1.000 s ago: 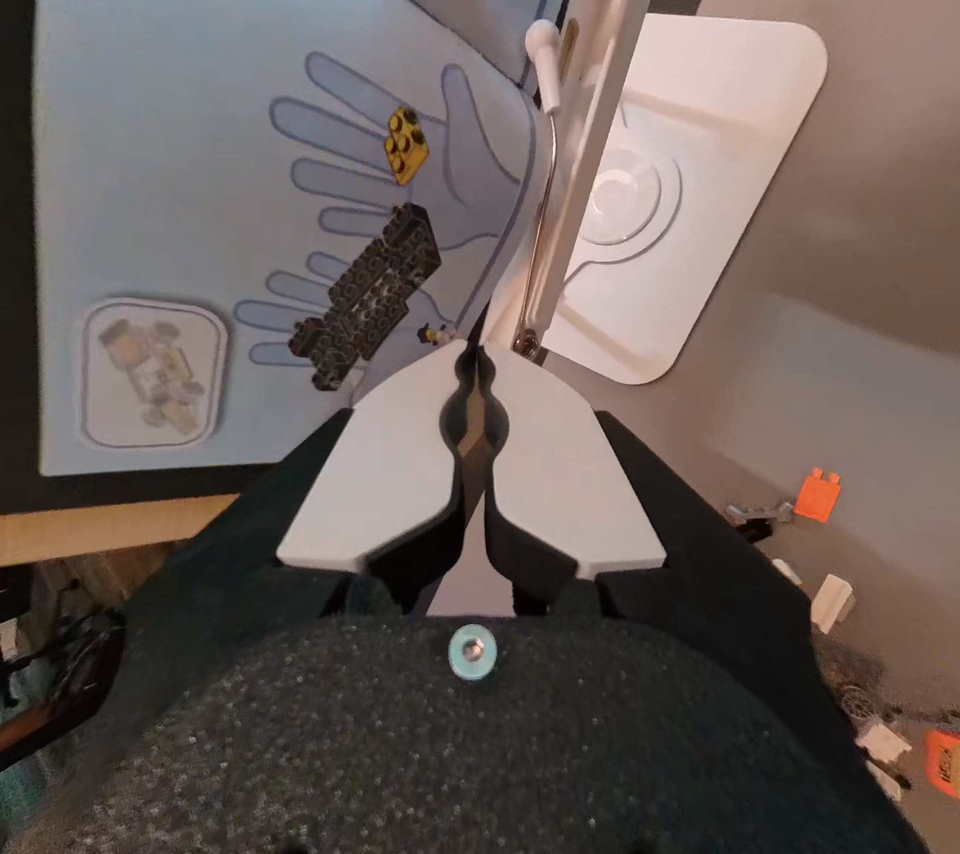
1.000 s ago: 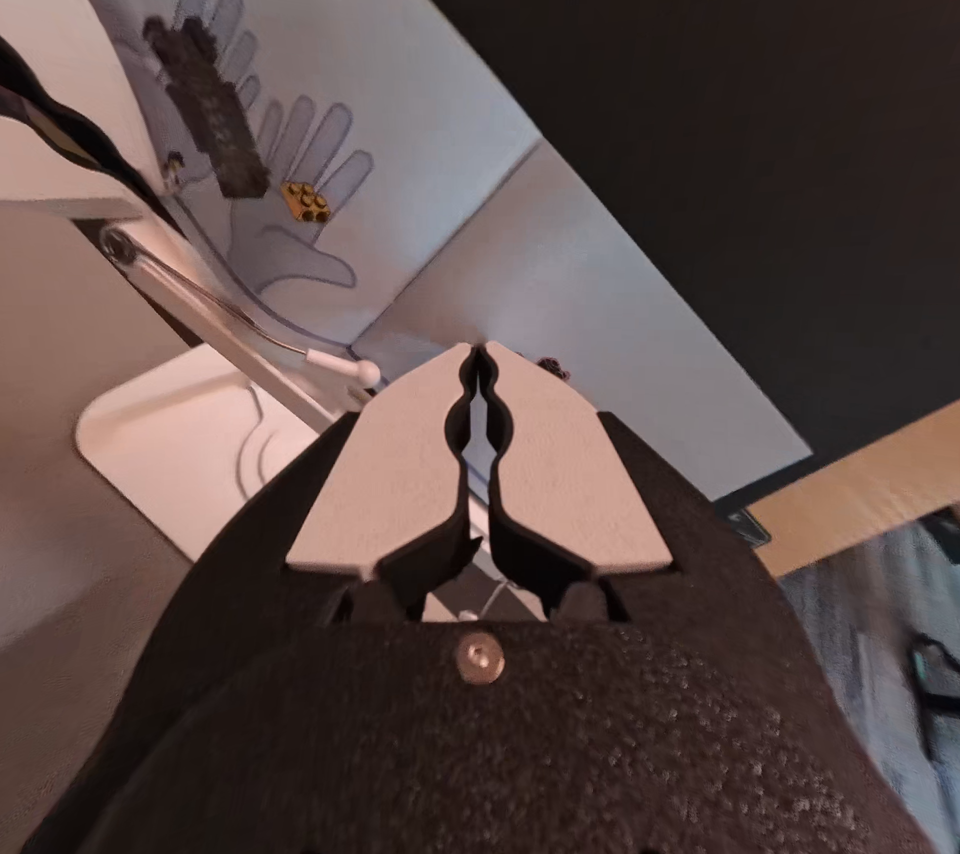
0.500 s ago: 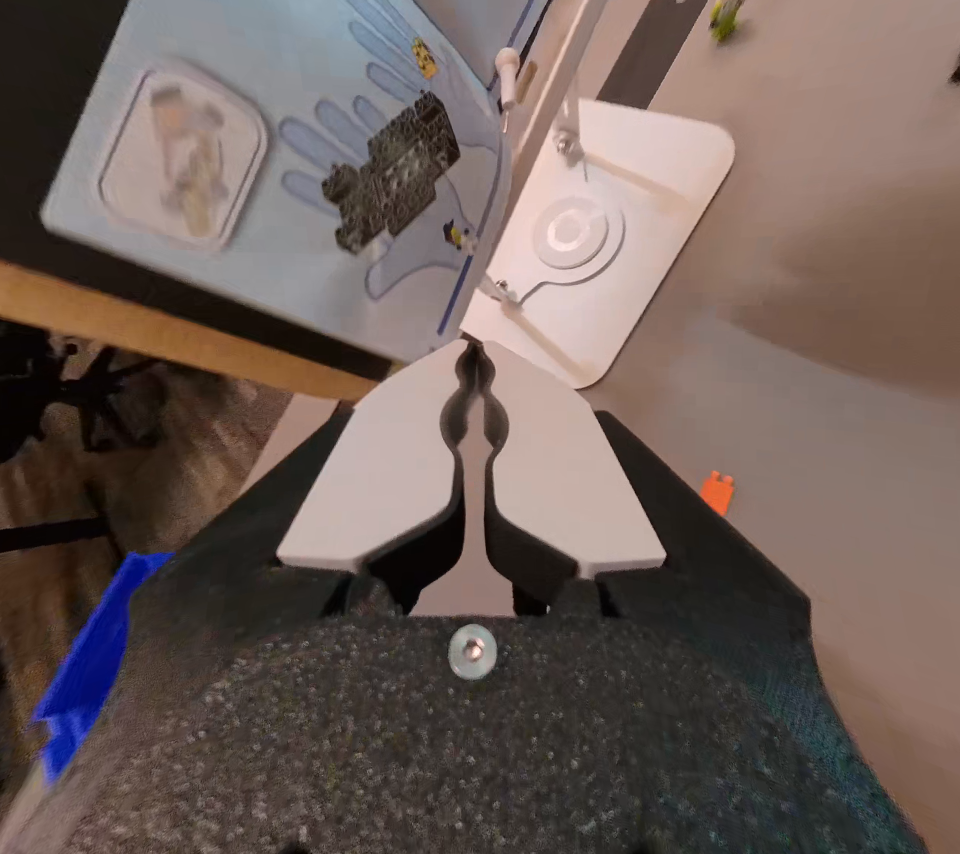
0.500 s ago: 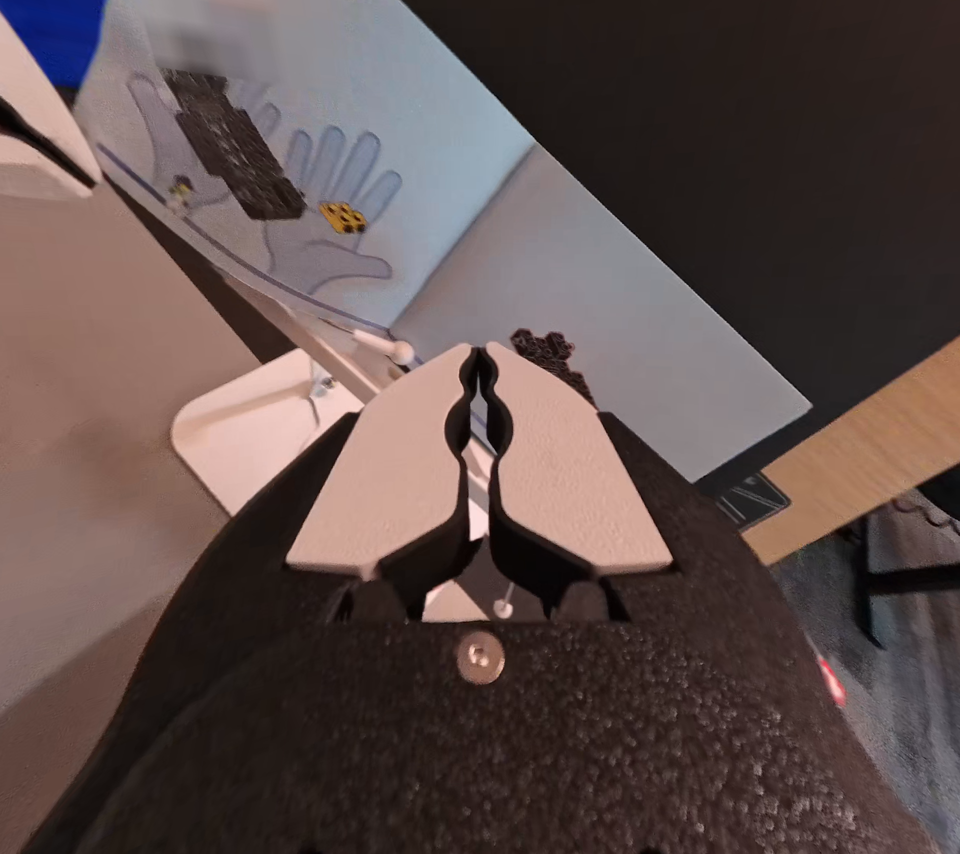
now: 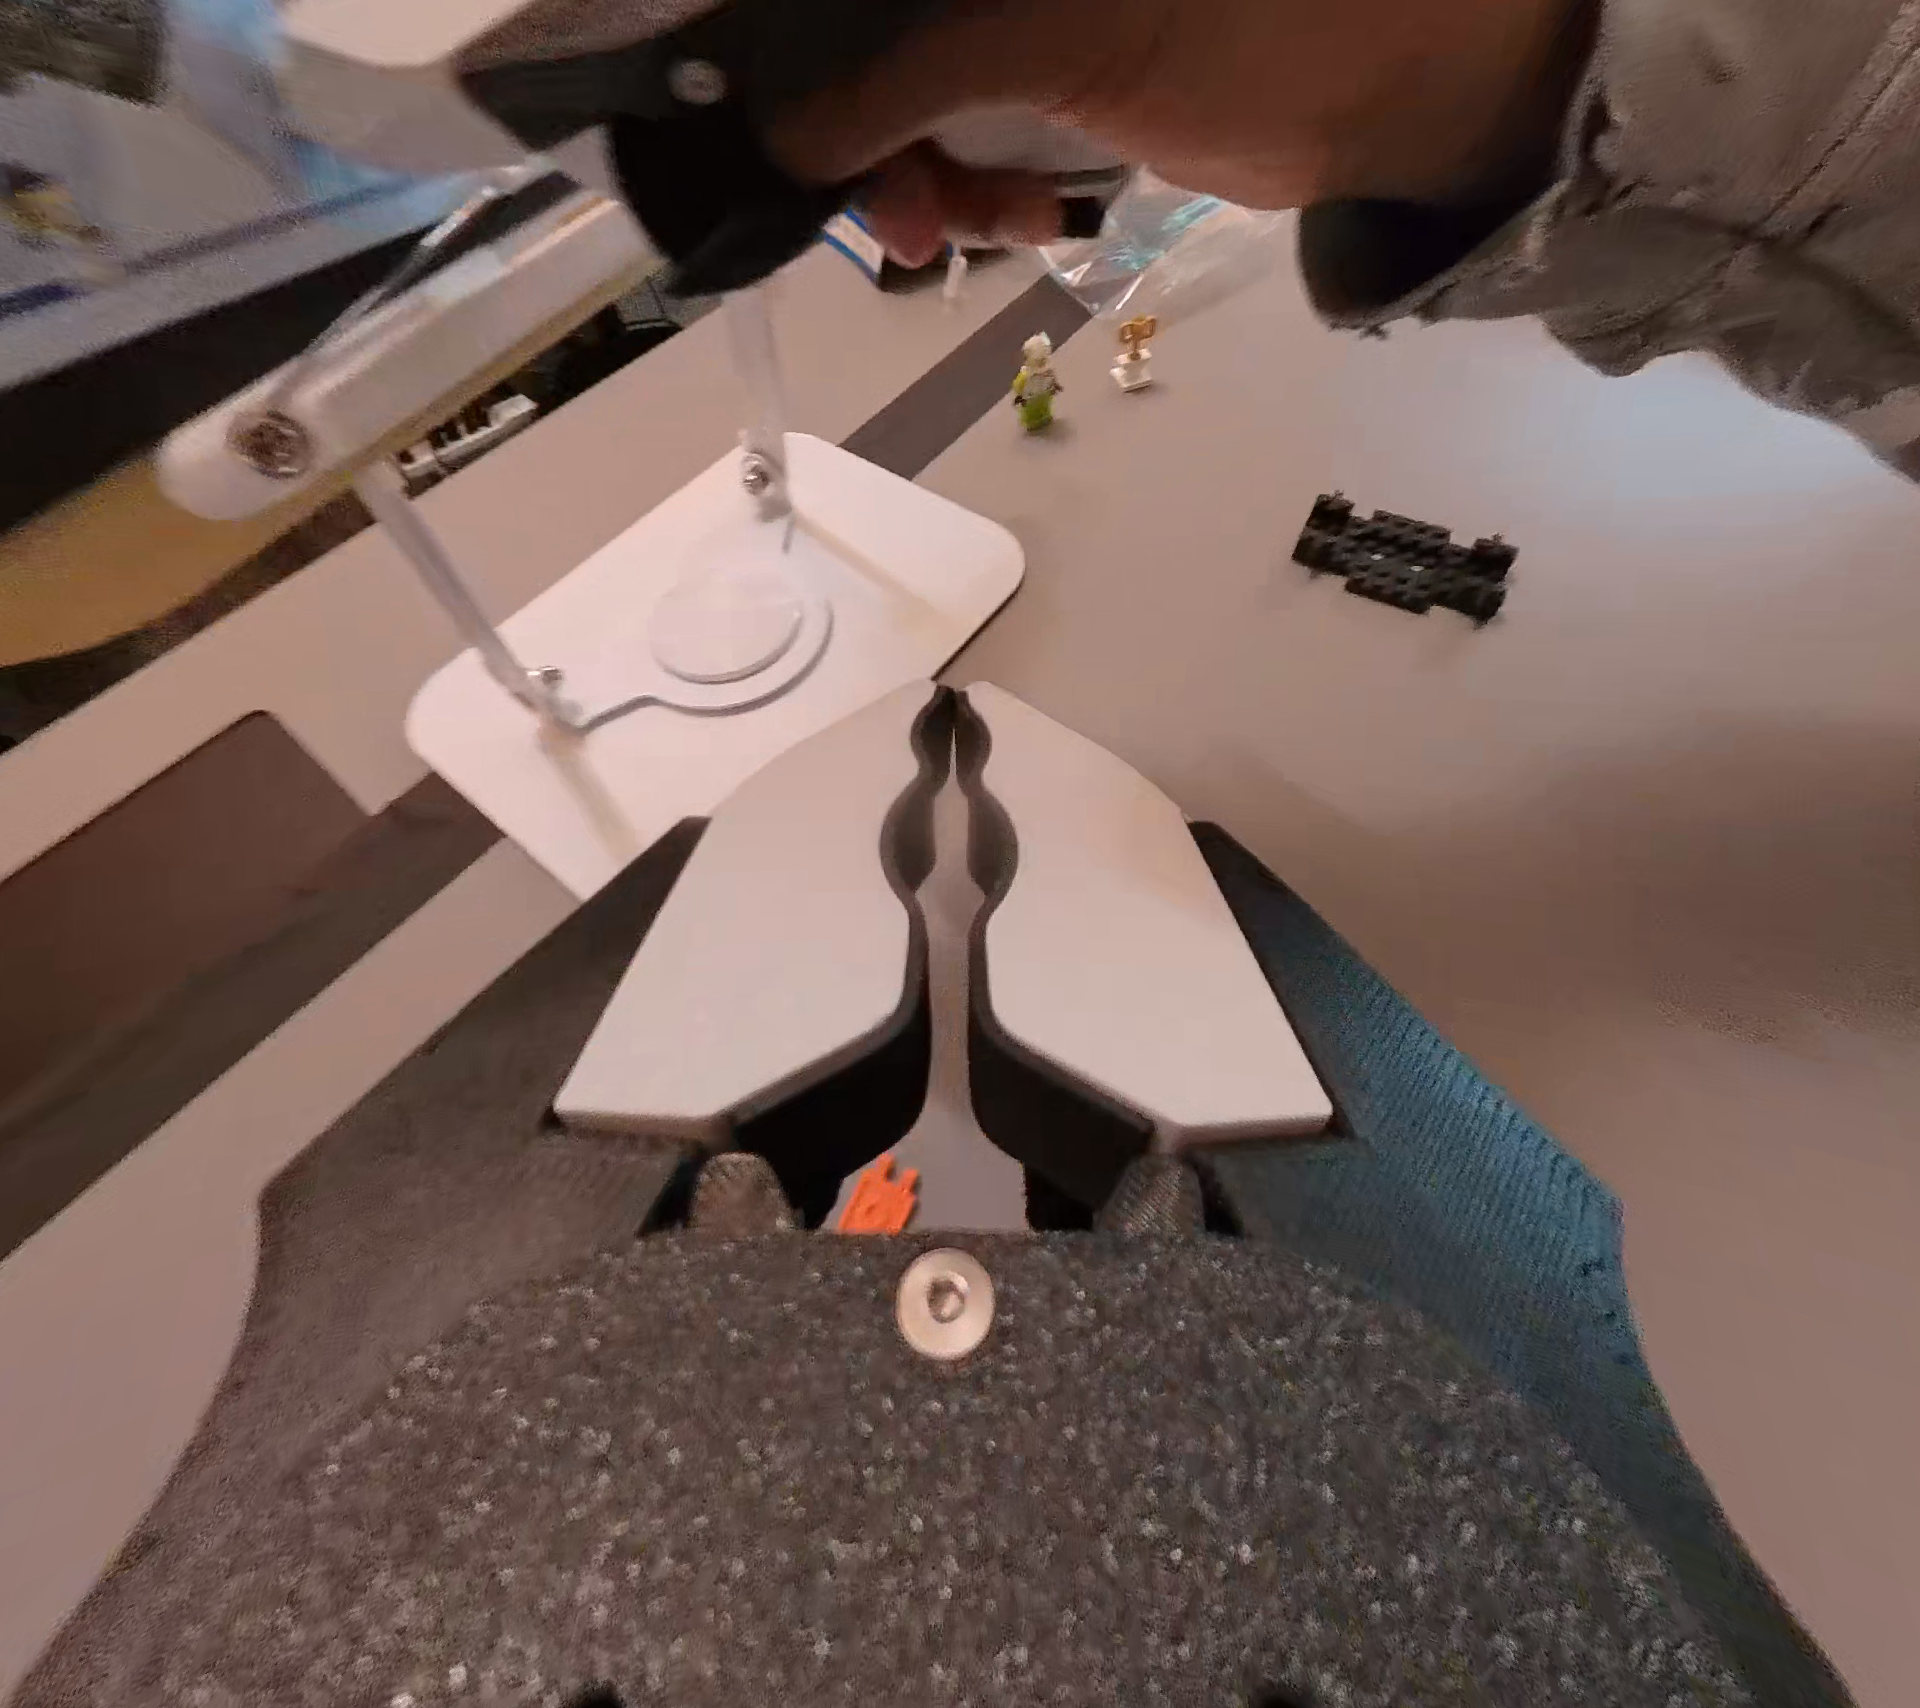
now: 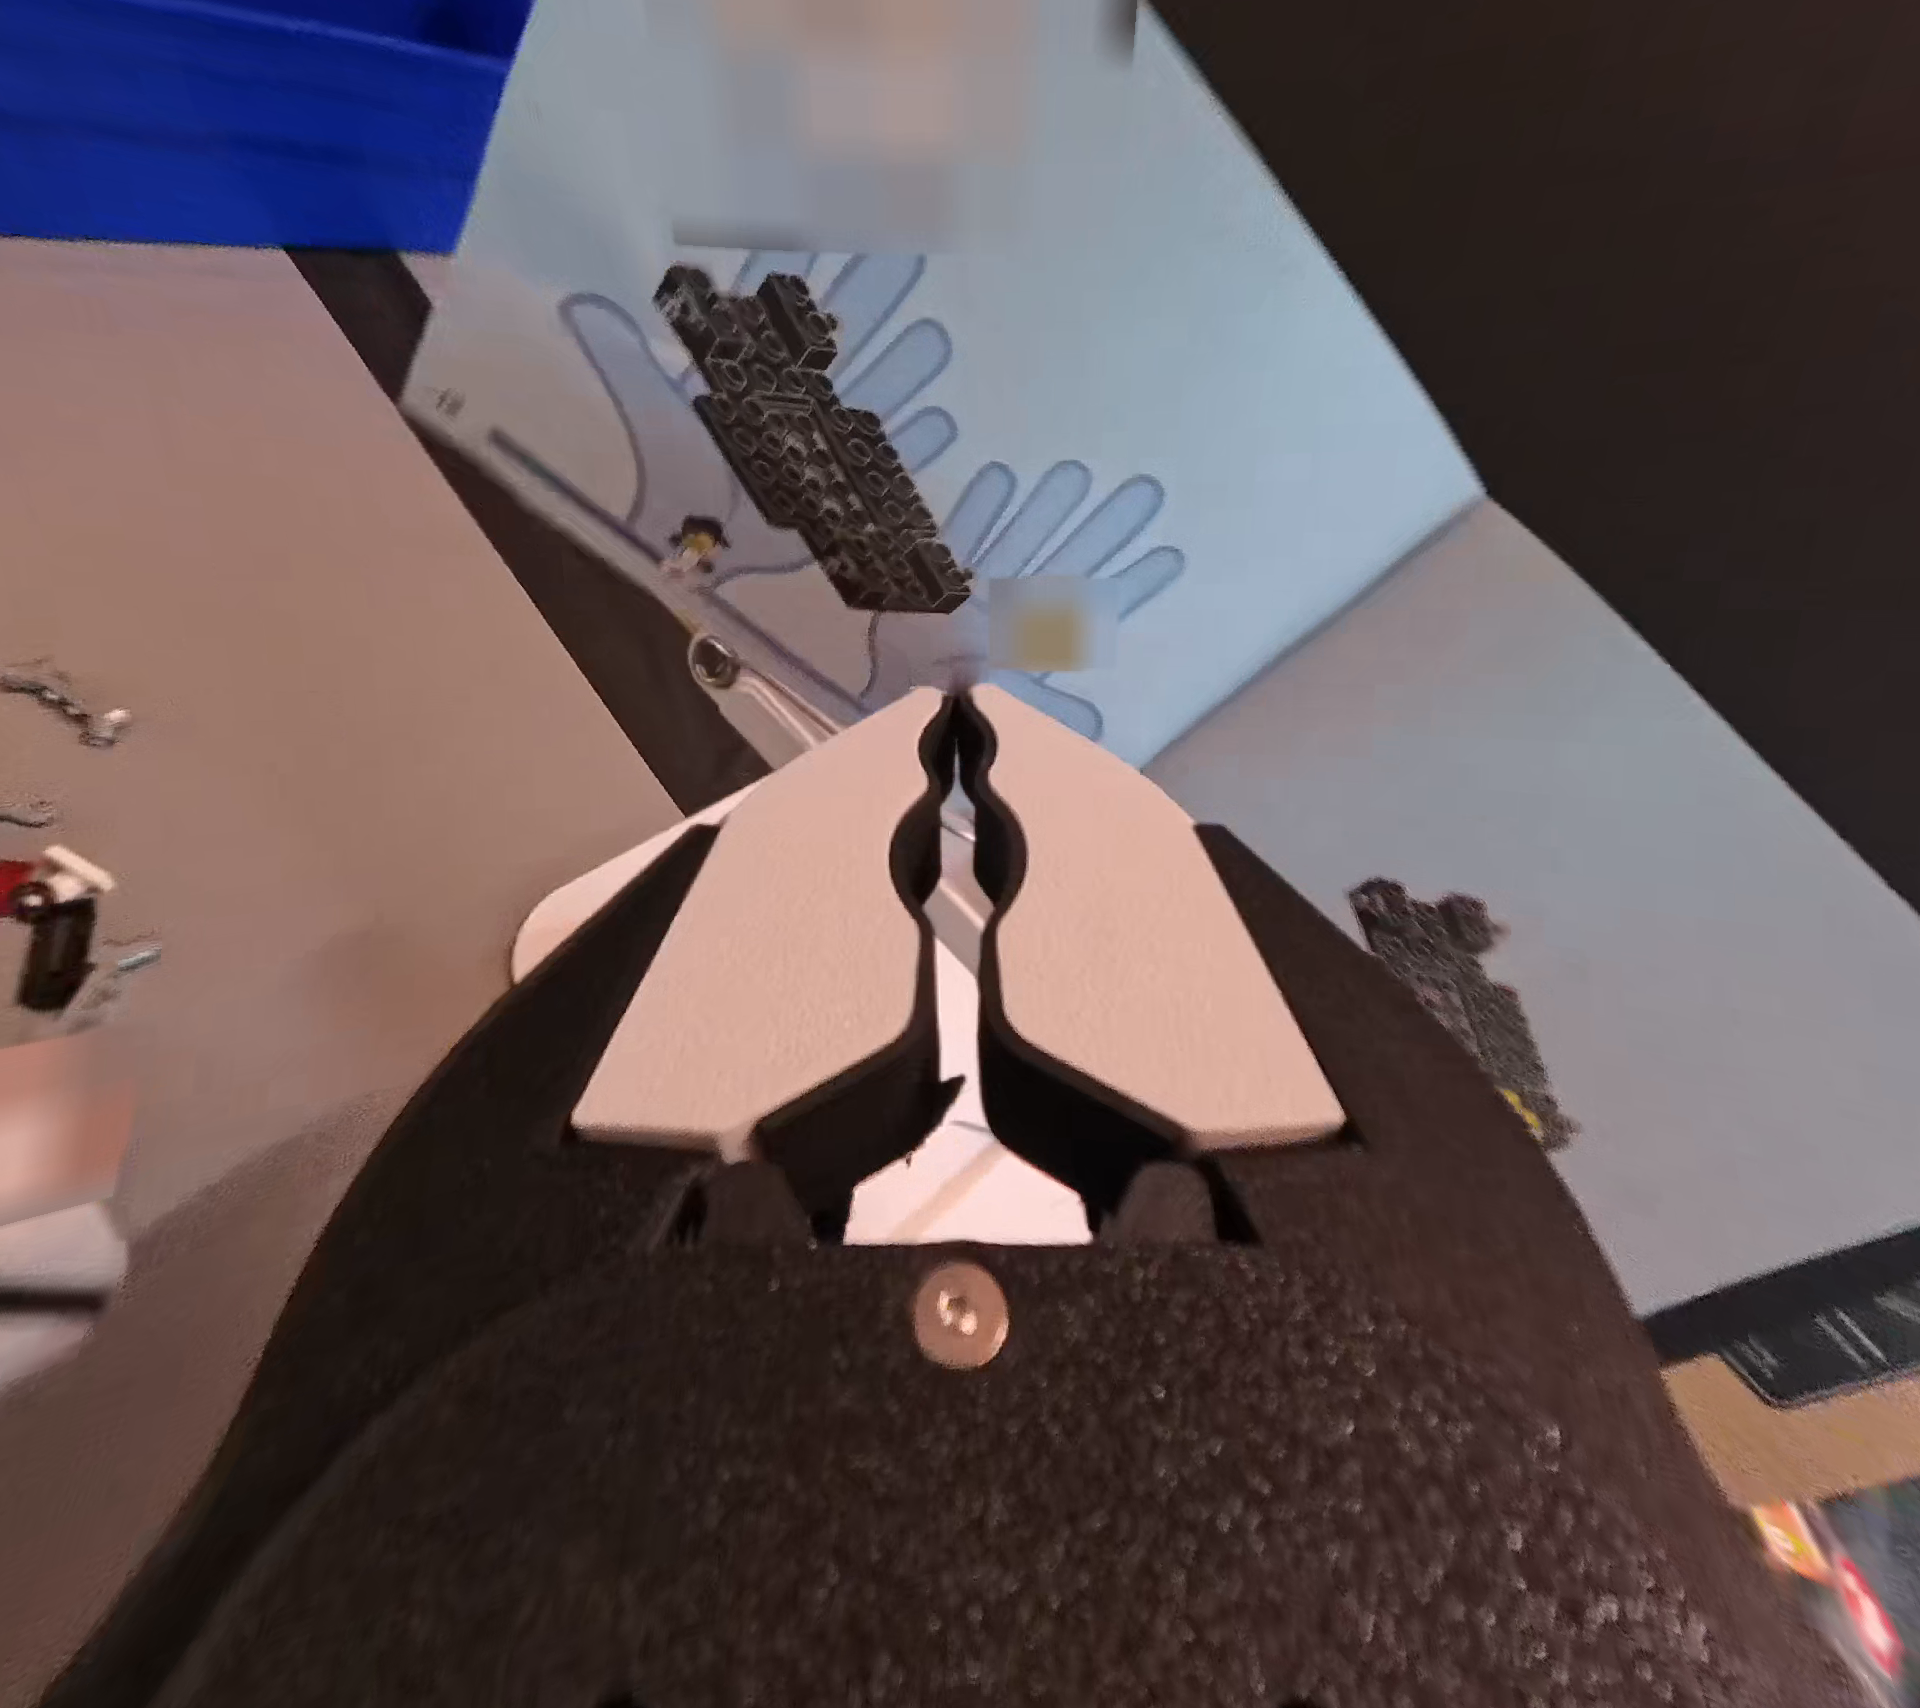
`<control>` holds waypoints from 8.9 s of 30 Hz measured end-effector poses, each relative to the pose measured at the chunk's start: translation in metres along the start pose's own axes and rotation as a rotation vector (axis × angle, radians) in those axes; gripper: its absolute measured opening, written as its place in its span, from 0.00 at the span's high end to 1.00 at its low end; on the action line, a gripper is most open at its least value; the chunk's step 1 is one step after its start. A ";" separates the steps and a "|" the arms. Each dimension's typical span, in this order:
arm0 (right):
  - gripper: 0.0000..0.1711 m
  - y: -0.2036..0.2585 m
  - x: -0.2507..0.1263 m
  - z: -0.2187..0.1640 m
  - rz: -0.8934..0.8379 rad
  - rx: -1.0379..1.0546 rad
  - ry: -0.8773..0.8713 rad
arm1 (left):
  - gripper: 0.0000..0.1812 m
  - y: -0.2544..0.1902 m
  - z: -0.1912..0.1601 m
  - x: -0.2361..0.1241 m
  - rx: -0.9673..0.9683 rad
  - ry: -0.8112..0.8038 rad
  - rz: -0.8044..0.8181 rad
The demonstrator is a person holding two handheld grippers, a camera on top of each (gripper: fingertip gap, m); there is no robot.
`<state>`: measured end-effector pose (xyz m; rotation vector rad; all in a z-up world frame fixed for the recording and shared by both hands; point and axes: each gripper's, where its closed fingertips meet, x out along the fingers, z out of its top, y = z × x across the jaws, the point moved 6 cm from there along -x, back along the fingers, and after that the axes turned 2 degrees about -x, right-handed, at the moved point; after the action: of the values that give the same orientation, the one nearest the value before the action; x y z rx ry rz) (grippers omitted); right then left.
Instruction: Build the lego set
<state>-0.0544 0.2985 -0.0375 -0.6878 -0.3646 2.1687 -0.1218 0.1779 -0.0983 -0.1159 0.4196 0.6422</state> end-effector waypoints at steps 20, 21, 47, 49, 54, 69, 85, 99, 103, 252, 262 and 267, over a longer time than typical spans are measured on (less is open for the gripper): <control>1.00 -0.003 -0.092 0.007 -0.037 0.276 -0.423 | 1.00 0.007 0.004 -0.007 -0.046 -0.239 0.123; 1.00 -0.003 -0.110 0.001 -0.063 0.320 -0.484 | 1.00 0.007 0.008 -0.012 -0.053 -0.270 0.137; 0.82 0.024 -0.195 -0.262 0.006 0.300 0.266 | 0.91 -0.042 -0.065 -0.011 0.033 -0.213 0.367; 0.74 0.033 -0.193 -0.264 0.086 0.353 0.331 | 0.92 -0.041 -0.065 -0.011 0.045 -0.213 0.363; 0.52 0.053 -0.202 -0.269 0.211 0.422 0.574 | 0.93 -0.033 -0.071 -0.009 0.004 -0.198 0.352; 0.79 0.110 -0.198 -0.212 0.525 -0.049 0.189 | 0.93 -0.078 -0.071 0.002 0.087 -0.091 -0.053; 0.79 0.143 -0.158 -0.196 1.044 -0.430 0.283 | 0.92 -0.085 -0.081 0.001 0.214 -0.060 -0.066; 0.71 0.092 -0.188 -0.178 0.363 0.373 -0.253 | 0.97 -0.062 -0.079 0.001 0.116 -0.133 0.114; 0.88 0.068 -0.185 -0.197 0.164 0.479 -0.273 | 1.00 -0.057 -0.074 -0.005 0.101 -0.197 0.191; 1.00 0.088 -0.216 -0.177 0.048 0.655 -0.295 | 0.85 0.045 -0.139 -0.171 0.088 0.079 0.440; 1.00 0.088 -0.216 -0.184 0.086 0.773 -0.300 | 0.89 0.104 -0.140 -0.113 0.053 0.356 0.090; 1.00 0.095 -0.214 -0.182 0.102 0.724 -0.283 | 0.86 0.113 -0.154 -0.090 0.006 0.528 -0.003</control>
<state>0.1042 0.0773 -0.1543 0.0073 0.3201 2.2761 -0.3082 0.1822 -0.1987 -0.2831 0.9295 0.6038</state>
